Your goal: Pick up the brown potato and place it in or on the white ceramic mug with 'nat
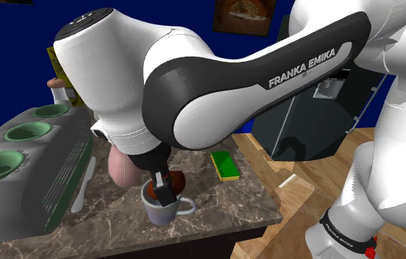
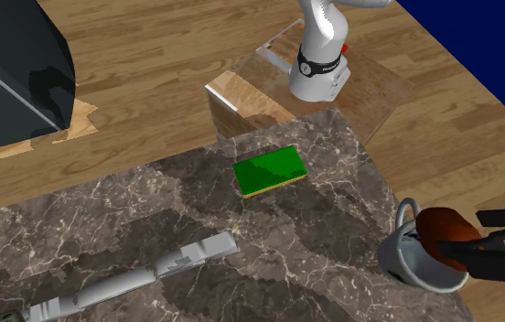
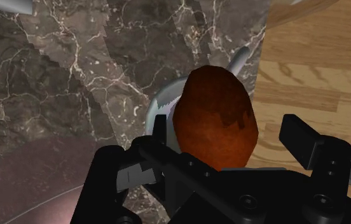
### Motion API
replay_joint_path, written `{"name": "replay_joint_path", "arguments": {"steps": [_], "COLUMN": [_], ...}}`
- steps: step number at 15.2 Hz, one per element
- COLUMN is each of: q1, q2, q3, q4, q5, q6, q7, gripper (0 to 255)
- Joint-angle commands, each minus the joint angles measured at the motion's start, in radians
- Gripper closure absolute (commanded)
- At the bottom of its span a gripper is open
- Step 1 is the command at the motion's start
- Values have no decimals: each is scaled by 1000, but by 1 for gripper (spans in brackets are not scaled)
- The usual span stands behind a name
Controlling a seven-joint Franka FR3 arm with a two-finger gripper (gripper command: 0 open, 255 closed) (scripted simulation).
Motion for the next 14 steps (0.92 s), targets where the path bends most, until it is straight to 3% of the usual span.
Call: {"name": "replay_joint_path", "arguments": {"steps": [1, 6, 14], "q1": [0, 31, 31], "q2": [0, 29, 29], "q3": [0, 11, 10], "q4": [0, 154, 154], "q5": [0, -6, -6], "q6": [0, -134, -134], "q7": [0, 1, 1], "gripper": [0, 0, 0]}}
